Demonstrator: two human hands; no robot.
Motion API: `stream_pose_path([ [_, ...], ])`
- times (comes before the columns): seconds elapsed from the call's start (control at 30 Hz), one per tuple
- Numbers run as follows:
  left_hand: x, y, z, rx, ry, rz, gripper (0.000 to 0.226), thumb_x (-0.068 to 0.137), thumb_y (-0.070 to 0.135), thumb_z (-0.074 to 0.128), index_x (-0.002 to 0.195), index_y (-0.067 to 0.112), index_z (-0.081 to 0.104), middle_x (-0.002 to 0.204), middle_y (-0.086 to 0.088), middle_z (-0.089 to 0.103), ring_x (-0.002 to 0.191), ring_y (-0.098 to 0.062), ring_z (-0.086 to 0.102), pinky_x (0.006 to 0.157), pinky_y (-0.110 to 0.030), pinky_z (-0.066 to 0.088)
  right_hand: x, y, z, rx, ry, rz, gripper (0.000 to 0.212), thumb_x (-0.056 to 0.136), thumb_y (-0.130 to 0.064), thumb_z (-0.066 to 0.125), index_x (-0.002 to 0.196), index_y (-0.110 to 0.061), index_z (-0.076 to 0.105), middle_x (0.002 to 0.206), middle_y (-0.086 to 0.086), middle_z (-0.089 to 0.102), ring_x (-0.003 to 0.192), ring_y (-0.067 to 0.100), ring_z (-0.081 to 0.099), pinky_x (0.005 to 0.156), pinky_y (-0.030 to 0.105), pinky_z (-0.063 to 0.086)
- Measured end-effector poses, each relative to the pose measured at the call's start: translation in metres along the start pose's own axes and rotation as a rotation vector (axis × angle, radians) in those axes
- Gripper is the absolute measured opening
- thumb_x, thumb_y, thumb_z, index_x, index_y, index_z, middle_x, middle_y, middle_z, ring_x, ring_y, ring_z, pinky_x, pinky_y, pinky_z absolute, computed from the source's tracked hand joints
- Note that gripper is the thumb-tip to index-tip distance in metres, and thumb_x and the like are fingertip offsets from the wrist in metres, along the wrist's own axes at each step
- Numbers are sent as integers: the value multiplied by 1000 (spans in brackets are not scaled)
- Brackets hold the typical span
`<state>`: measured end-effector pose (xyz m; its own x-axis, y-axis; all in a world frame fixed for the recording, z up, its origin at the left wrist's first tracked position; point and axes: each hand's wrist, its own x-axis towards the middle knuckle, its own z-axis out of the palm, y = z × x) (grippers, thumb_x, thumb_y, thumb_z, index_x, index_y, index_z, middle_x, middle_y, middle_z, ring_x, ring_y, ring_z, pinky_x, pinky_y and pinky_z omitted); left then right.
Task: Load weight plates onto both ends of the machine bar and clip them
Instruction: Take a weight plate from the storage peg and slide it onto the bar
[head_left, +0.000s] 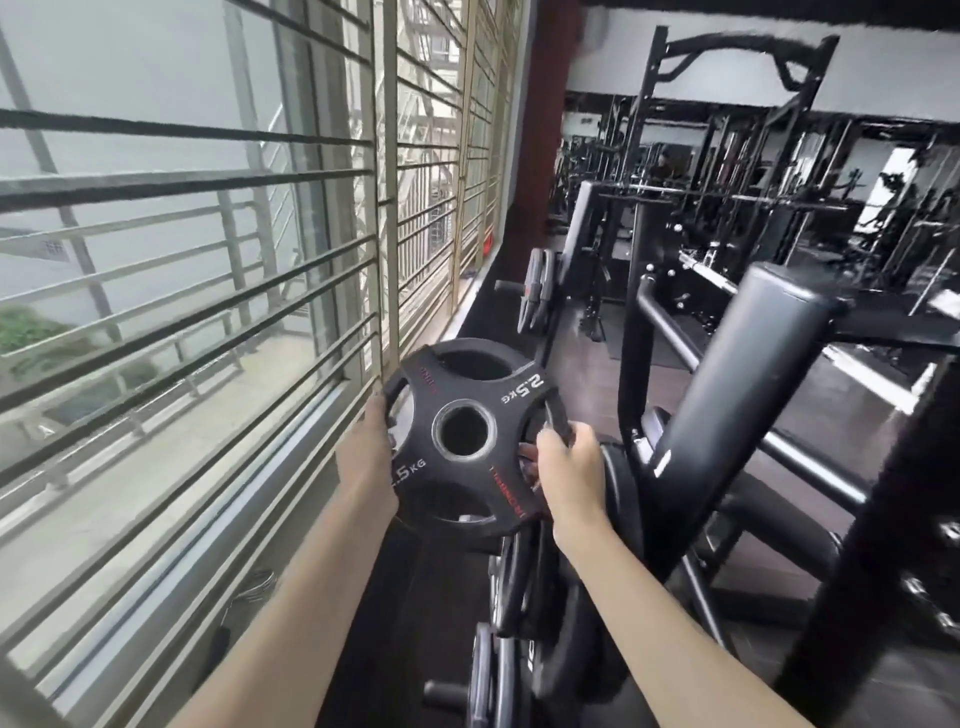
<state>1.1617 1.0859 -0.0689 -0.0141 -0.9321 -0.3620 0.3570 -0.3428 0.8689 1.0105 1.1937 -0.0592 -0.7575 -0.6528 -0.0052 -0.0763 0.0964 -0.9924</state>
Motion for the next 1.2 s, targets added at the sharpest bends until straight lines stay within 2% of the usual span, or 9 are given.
stream_pose_path([
  [0.1, -49, -4, 32, -16, -152, 100, 79, 60, 81, 66, 109, 21, 73, 99, -3, 68, 94, -26, 66, 91, -46, 55, -18, -32, -56, 146, 151, -61, 28, 84, -39, 56, 98, -14, 53, 83, 4, 67, 71, 24, 62, 66, 40, 52],
  [0.17, -90, -16, 55, -30, -248, 145, 57, 67, 76, 69, 87, 23, 71, 91, -7, 67, 91, -27, 66, 99, -56, 51, -32, -39, -100, 187, 255, -75, 38, 77, -52, 55, 93, -18, 52, 85, 4, 65, 74, 26, 60, 73, 45, 51],
  [0.3, -184, -48, 98, 45, -390, 83, 57, 71, 76, 65, 56, 21, 60, 58, -3, 57, 60, -23, 56, 72, -37, 54, -75, -39, -209, 280, 384, -119, 42, 78, -58, 64, 89, -19, 58, 73, -2, 65, 65, 17, 58, 63, 38, 48],
  [0.5, -339, -118, 144, 69, -650, 76, 35, 96, 36, 43, 67, 19, 51, 53, 2, 44, 42, -10, 32, 34, -17, 24, -146, -29, -386, 130, 532, -242, 37, 82, -57, 65, 72, -21, 64, 62, -10, 62, 60, 17, 56, 61, 36, 45],
  [0.63, -437, -169, 164, 127, -801, -57, 37, 93, 40, 37, 63, 20, 46, 50, 3, 38, 40, -10, 27, 34, -19, 24, -203, -27, -496, 23, 580, -266, 36, 91, -47, 65, 74, -14, 65, 56, -8, 58, 52, 14, 53, 55, 31, 41],
  [0.77, -527, -212, 185, 138, -848, -157, 45, 98, 44, 42, 59, 21, 48, 46, 5, 38, 37, -8, 26, 32, -18, 22, -243, -14, -588, -23, 681, -212, 36, 86, -54, 66, 87, -18, 70, 77, -3, 70, 73, 19, 63, 70, 37, 50],
  [0.83, -562, -229, 194, 143, -884, -195, 47, 99, 45, 46, 60, 20, 52, 47, 6, 41, 38, -7, 28, 32, -17, 22, -258, -2, -625, -5, 711, -144, 36, 81, -57, 65, 80, -21, 65, 69, -4, 65, 66, 19, 58, 66, 40, 48],
  [0.93, -595, -250, 203, 126, -954, -295, 46, 99, 39, 48, 57, 20, 50, 53, 5, 39, 41, -6, 27, 31, -16, 22, -277, 20, -663, 4, 772, -50, 39, 71, -64, 61, 72, -25, 57, 61, -7, 54, 63, 19, 49, 65, 39, 42],
  [1.2, -636, -281, 212, 458, -1008, -369, 41, 93, 45, 45, 62, 19, 49, 54, 4, 37, 42, -11, 35, 36, -16, 32, -307, 63, -708, 10, 879, 67, 43, 65, -71, 53, 65, -28, 53, 73, -2, 63, 74, 29, 61, 81, 51, 54],
])
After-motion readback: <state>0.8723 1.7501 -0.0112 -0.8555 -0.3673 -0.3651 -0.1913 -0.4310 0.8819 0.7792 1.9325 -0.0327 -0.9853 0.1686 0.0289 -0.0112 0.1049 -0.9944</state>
